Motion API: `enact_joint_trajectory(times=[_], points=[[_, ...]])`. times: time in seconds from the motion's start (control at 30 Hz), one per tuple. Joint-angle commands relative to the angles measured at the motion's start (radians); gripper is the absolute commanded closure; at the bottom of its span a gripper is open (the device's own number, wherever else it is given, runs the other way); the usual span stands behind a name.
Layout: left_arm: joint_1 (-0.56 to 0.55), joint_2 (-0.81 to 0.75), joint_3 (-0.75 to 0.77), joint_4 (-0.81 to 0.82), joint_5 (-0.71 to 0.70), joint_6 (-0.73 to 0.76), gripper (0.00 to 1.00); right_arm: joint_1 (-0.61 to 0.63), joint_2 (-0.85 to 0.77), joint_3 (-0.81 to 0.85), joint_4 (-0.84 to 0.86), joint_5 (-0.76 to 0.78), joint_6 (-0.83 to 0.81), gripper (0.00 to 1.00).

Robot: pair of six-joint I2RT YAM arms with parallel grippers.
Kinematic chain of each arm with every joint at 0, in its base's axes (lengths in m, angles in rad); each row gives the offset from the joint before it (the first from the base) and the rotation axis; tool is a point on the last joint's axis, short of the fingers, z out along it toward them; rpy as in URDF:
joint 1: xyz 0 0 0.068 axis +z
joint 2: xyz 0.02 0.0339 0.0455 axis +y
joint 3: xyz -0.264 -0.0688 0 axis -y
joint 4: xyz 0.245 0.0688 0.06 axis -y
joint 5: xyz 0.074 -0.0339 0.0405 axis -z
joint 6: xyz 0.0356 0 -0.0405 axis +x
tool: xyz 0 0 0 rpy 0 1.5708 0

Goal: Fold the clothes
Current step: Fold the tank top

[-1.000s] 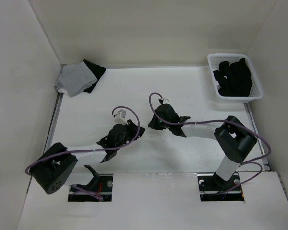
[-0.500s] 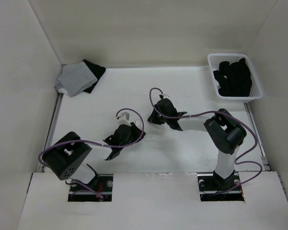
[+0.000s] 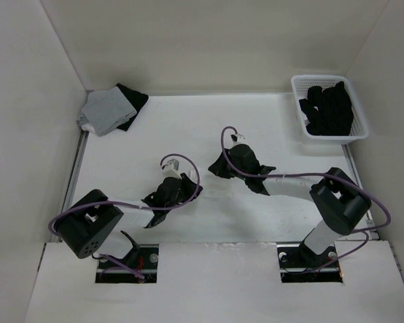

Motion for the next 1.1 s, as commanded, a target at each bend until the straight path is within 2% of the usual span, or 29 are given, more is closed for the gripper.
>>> enact_joint_trajectory(times=[0.0, 0.2, 0.43, 0.53, 0.7, 0.87, 1.07], points=[[0.0, -0.014, -0.009, 0.06, -0.005, -0.009, 0.82, 0.014, 0.024, -0.057, 0.095, -0.048, 0.03, 0.92], [0.012, -0.005, -0.023, 0.06, -0.003, -0.022, 0.82, -0.056, 0.03, -0.168, 0.218, -0.052, 0.099, 0.93], [0.035, 0.02, -0.046, 0.061, -0.002, -0.055, 0.82, -0.147, 0.07, -0.199, 0.226, -0.034, 0.159, 0.94], [0.048, 0.002, -0.059, 0.061, -0.003, -0.062, 0.82, -0.156, 0.027, -0.208, 0.223, -0.029, 0.151, 0.89], [0.04, -0.124, -0.07, 0.029, -0.003, -0.066, 0.82, -0.167, -0.094, -0.24, 0.192, -0.014, 0.116, 0.89], [-0.003, -0.21, 0.008, -0.074, -0.016, -0.04, 0.83, -0.133, -0.091, -0.209, 0.177, -0.051, 0.096, 0.91], [-0.015, -0.053, 0.167, -0.035, -0.003, -0.019, 0.85, -0.132, 0.047, -0.147, 0.244, -0.058, 0.105, 0.96]])
